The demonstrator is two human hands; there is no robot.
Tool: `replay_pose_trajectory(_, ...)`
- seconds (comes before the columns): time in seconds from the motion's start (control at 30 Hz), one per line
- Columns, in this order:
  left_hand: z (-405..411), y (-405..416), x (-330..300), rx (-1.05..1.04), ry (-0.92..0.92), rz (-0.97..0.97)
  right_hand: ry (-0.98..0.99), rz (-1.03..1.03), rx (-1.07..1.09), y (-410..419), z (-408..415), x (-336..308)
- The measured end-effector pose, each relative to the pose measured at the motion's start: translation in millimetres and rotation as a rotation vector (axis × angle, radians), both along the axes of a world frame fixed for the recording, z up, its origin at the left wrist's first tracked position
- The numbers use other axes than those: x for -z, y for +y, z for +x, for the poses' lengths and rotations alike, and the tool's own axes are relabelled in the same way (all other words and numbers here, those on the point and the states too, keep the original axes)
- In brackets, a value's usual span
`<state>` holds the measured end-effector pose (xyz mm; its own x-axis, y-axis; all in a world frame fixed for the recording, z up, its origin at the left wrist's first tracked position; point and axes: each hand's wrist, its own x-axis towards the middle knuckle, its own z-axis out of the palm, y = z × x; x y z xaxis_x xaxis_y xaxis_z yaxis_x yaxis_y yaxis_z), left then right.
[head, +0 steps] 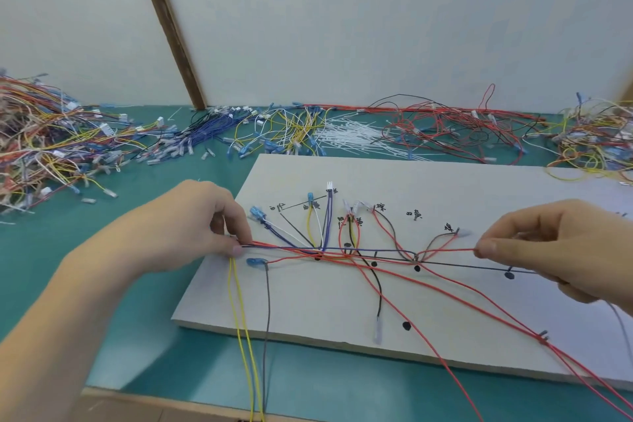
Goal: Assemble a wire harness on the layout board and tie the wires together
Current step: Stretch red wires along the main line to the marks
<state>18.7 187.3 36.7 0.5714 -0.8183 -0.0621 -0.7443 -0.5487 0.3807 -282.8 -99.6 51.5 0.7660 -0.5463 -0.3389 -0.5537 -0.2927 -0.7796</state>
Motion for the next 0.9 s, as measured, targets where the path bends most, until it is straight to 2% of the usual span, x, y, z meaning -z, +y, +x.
replay_pose_trajectory(0.07, -4.3, -7.6, -3.5, 0.037, -0.026, -0.035, 0.028, -0.039, -0.006, -0.6, 3.1, 4.8)
replay_pose_trajectory(0.17, -18.7, -31.1, -2.9, 0.197, 0.070, -0.176, 0.033, -0.060, 0.002, 1.9, 7.6, 7.5)
replay_pose_trajectory(0.3, -23.2, -63.4, 7.3, 0.361, 0.175, -0.118, 0.080, -0.061, 0.019, 2.6, 11.6, 4.6)
replay_pose_trajectory(0.53, -6.5, -66.4, 31.0, 0.346, 0.461, -0.211, 0.199, -0.194, 0.037, -22.1, 13.8, -4.2)
replay_pose_trajectory(0.63, -5.9, -66.0, 37.6, 0.363, 0.461, -0.252, 0.341, -0.311, -0.031, -40.4, 17.6, -7.8)
replay_pose_trajectory(0.73, -7.7, -63.6, 39.3, 0.405, 0.447, -0.267, 0.401, -0.407, -0.065, -61.6, 19.7, -7.8)
replay_pose_trajectory(0.9, -8.9, -63.0, 41.2, 0.387, 0.436, -0.274, 0.511, -0.369, -0.165, -77.1, 34.6, -17.6)
